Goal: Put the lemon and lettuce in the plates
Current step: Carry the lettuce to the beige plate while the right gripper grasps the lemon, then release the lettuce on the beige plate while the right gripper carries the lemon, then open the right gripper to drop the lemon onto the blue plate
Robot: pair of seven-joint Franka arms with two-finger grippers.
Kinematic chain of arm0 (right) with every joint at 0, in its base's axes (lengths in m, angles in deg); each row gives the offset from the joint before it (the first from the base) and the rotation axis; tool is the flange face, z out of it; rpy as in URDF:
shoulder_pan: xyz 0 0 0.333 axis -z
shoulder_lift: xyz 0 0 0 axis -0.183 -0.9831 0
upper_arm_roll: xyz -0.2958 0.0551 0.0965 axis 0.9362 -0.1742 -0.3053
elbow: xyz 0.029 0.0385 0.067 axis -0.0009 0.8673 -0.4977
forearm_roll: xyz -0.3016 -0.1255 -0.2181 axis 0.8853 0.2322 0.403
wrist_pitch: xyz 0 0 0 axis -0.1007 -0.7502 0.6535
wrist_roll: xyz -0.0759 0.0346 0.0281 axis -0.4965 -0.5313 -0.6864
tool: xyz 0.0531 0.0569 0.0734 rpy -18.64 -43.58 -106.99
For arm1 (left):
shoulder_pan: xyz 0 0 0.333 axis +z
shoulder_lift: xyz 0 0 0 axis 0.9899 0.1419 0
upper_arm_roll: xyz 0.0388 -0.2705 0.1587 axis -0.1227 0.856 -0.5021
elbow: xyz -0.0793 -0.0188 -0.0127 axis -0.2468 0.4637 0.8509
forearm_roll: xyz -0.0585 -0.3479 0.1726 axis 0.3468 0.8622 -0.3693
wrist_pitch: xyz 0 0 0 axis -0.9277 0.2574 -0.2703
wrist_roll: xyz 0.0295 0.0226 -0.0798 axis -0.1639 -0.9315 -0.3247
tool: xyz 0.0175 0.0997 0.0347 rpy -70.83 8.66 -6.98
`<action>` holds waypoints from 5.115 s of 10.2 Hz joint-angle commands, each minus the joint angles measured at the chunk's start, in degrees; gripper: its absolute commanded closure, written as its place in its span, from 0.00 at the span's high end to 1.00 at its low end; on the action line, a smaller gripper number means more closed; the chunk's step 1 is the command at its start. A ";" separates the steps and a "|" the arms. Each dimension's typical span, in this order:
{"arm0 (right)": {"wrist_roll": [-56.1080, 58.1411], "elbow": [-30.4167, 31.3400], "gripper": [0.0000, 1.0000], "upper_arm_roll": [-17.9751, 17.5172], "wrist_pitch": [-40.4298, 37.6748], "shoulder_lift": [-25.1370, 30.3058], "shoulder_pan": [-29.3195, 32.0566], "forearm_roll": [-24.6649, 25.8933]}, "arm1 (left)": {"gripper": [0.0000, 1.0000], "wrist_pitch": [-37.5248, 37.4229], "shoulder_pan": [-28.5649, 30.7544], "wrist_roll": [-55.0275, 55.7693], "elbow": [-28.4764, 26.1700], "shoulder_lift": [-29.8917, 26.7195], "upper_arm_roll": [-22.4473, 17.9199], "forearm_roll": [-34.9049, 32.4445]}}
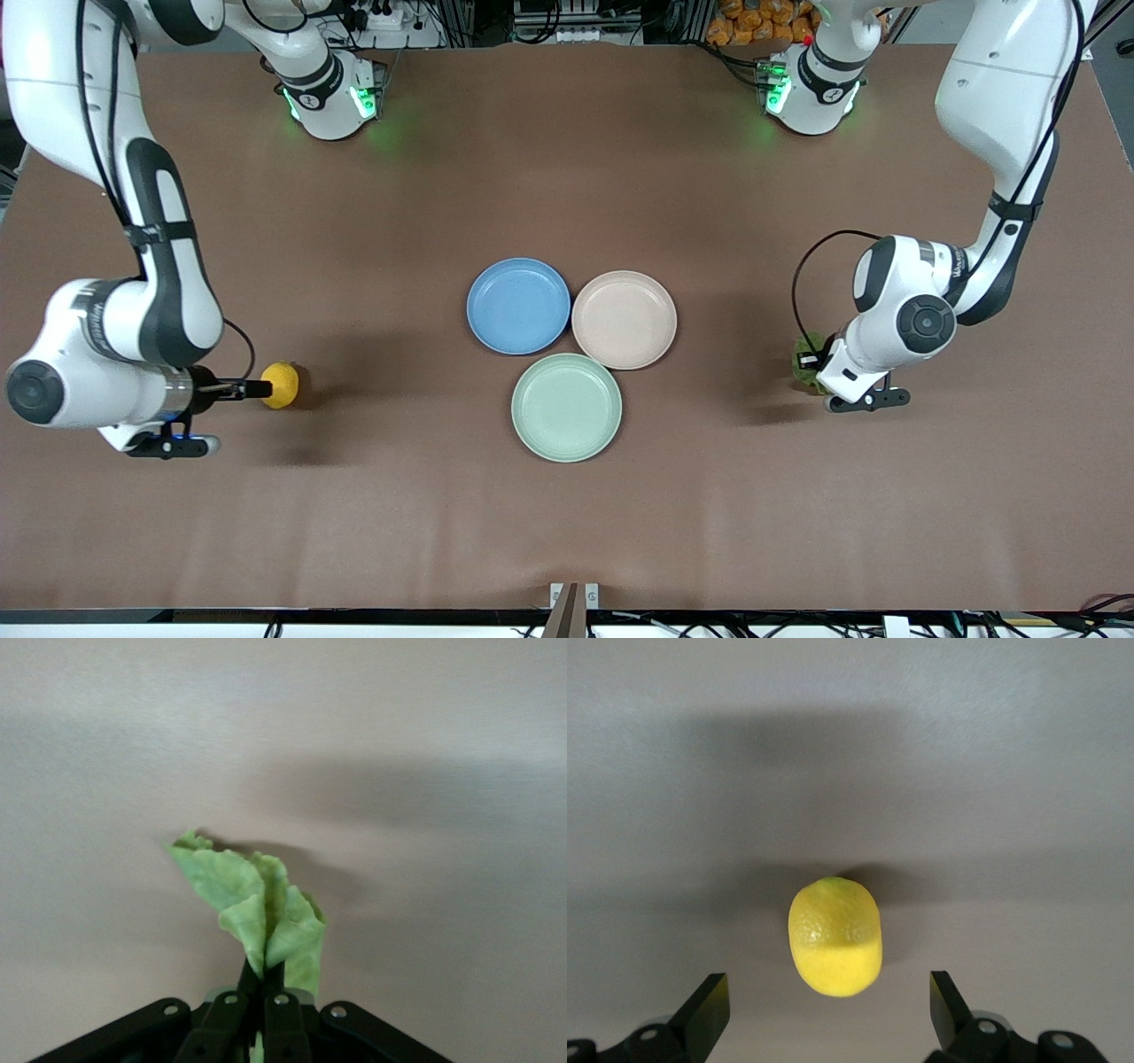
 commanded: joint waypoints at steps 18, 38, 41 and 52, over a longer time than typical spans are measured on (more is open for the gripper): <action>-4.27 3.51 0.00 -0.05 -2.04 -0.21 -2.27 -2.06 | 0.39 -5.73 -14.14 42.96 14.57 9.45 12.06 1.33; -59.65 7.81 0.18 0.04 10.14 -0.38 -40.67 -9.36 | 1.00 -24.70 15.72 -3.07 15.10 -28.07 10.92 2.38; -60.80 7.82 1.00 0.04 10.25 -0.29 -40.77 -9.36 | 1.00 -27.35 18.11 -7.67 15.10 -30.19 10.92 3.08; -23.11 6.59 1.00 1.44 -0.02 5.15 -15.13 -4.65 | 1.00 -32.72 -6.76 -11.27 16.24 -30.37 -11.23 6.78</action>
